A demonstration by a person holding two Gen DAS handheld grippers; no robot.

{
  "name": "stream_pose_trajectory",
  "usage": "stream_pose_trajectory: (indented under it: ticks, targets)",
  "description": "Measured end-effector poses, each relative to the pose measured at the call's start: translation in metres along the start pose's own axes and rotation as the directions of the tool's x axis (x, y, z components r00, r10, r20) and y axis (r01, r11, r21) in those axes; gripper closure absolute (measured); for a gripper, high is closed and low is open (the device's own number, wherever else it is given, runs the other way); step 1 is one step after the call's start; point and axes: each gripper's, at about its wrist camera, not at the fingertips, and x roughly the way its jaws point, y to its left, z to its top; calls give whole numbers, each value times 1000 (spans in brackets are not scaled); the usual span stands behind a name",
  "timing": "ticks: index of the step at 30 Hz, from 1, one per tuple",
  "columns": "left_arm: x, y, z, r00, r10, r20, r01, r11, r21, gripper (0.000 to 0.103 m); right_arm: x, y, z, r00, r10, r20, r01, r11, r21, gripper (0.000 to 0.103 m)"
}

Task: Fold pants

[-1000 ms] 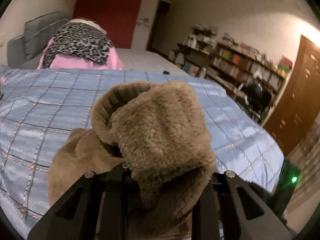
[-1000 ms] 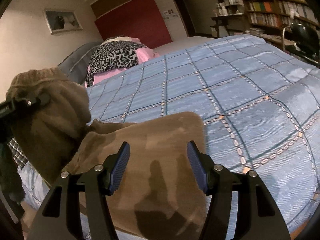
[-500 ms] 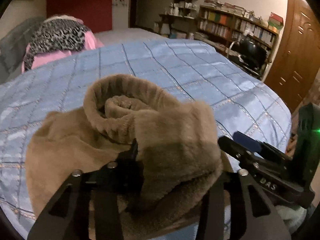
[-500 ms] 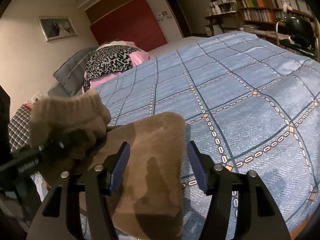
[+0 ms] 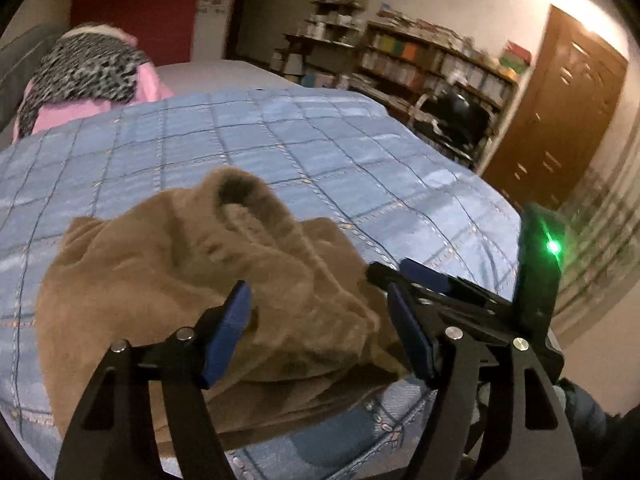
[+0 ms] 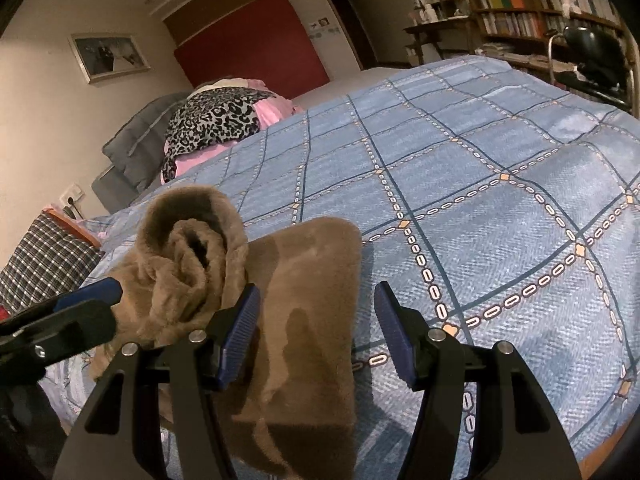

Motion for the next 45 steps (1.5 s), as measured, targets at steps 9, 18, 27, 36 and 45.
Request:
stream_pose_trajectory:
  ticks: [9,18,27,36,45]
  targets:
    - [-10,63,-6,991,130,-3,-129,981,-145,31,-8,11,0,998,70,-4,-70,998,6,44]
    - [-13,78,-15,992,125,-9,-124,979,-164,31,-6,49,23,975,222,-19,-222,973,-65,44]
    - [-14,93,-21,991,133,-12,-132,972,-196,30,36,81,13,960,217,-178,-239,964,-113,73]
    - [-20,111,-15,989,147,14,-140,965,-222,29,-14,84,10,941,306,-146,-321,943,-87,87]
    - [-1,95,-9,993,114,12,-110,981,-162,29,-19,64,-25,967,176,-187,-194,977,-84,90]
